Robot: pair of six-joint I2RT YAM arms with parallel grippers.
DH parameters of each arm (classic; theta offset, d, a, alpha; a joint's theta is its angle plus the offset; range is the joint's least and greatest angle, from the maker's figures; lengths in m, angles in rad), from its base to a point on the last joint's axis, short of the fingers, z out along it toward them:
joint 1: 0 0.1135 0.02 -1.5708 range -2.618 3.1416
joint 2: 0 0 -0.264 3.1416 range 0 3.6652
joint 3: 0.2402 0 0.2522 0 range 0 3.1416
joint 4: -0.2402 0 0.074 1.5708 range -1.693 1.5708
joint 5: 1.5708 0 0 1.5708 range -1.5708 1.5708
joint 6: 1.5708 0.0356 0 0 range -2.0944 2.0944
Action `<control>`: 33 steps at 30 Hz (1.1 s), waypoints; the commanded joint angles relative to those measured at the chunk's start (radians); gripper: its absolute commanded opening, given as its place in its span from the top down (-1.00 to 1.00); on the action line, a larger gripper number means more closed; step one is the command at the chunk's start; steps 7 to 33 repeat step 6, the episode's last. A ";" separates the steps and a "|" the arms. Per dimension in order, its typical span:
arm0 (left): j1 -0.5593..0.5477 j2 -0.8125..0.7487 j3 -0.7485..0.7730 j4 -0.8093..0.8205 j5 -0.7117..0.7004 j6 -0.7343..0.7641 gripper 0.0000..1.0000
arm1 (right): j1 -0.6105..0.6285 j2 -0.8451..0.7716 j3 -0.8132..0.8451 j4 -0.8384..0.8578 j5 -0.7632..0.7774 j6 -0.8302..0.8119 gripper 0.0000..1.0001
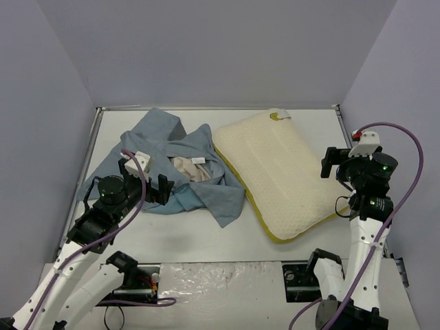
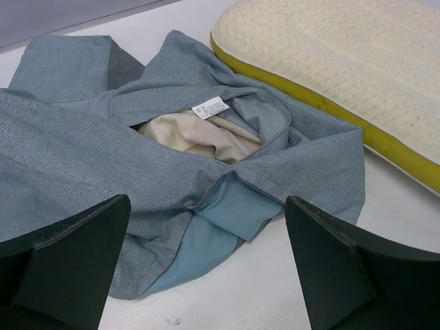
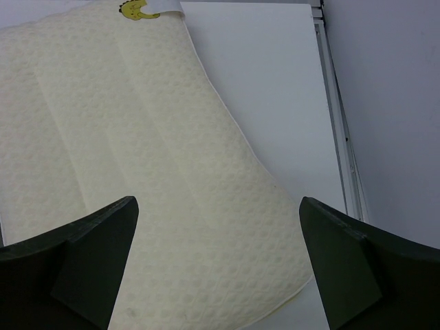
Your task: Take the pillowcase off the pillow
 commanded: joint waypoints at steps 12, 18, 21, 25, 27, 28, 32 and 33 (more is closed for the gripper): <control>-0.007 0.003 0.010 -0.005 -0.028 0.019 -0.89 | -0.004 -0.021 -0.023 0.039 0.000 -0.034 -1.00; -0.007 0.003 0.010 -0.005 -0.028 0.019 -0.89 | -0.004 -0.021 -0.023 0.039 0.000 -0.034 -1.00; -0.007 0.003 0.010 -0.005 -0.028 0.019 -0.89 | -0.004 -0.021 -0.023 0.039 0.000 -0.034 -1.00; -0.007 0.003 0.010 -0.005 -0.028 0.019 -0.89 | -0.004 -0.021 -0.023 0.039 0.000 -0.034 -1.00; -0.007 0.003 0.010 -0.005 -0.028 0.019 -0.89 | -0.004 -0.021 -0.023 0.039 0.000 -0.034 -1.00; -0.007 0.003 0.010 -0.005 -0.028 0.019 -0.89 | -0.004 -0.021 -0.023 0.039 0.000 -0.034 -1.00; -0.007 0.003 0.010 -0.005 -0.028 0.019 -0.89 | -0.004 -0.021 -0.023 0.039 0.000 -0.034 -1.00; -0.007 0.003 0.010 -0.005 -0.028 0.019 -0.89 | -0.004 -0.021 -0.023 0.039 0.000 -0.034 -1.00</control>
